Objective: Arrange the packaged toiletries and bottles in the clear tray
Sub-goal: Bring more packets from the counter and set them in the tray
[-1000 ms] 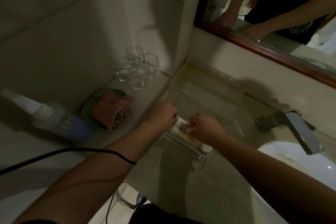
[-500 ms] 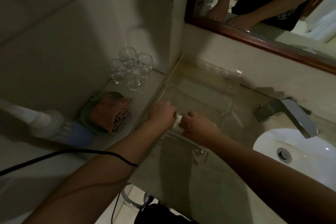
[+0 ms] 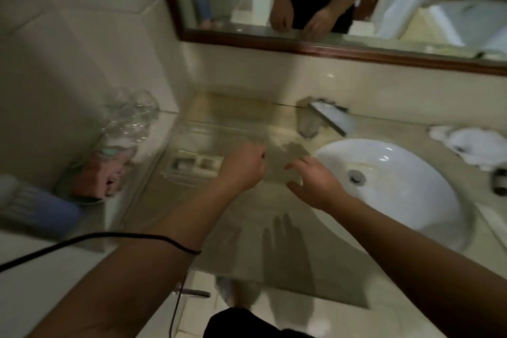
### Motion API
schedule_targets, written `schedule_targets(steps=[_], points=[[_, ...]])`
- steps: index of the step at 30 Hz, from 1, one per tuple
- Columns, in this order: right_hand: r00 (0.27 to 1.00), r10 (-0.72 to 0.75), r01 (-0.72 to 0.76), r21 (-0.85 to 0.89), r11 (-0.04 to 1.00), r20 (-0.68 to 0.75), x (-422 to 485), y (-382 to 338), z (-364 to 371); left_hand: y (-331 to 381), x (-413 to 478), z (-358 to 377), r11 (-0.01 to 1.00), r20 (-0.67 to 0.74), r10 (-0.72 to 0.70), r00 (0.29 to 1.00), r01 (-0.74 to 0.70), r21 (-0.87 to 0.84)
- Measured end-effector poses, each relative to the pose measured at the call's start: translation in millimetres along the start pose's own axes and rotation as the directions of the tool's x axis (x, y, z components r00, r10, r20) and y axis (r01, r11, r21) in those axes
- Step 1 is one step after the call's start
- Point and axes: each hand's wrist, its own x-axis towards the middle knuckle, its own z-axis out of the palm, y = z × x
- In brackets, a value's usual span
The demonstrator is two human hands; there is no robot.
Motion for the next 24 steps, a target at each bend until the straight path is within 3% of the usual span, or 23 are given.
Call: schedule_targets(steps=[5, 12, 18, 24], points=[[0.973, 0.195, -0.193, 0.026, 0.981, -0.126, -129, 98, -40, 137, -27, 48, 0.988, 0.044, 0.151, 0.988, -0.151, -0.014], [0.853, 0.481, -0.468, 0.110, 0.877, -0.202, -277, 219, -87, 310, -48, 101, 0.935, 0.127, 0.355, 0.926, -0.348, -0.070], [0.751, 0.616, -0.596, 0.159, 0.787, -0.239, -328, 294, -106, 404, -27, 139, 0.881, 0.208, 0.474, 0.856, -0.461, -0.109], [0.705, 0.685, -0.667, 0.157, 0.728, -0.181, -347, 357, -116, 466, 9, 183, 0.874, 0.309, 0.486, 0.818, -0.451, -0.182]])
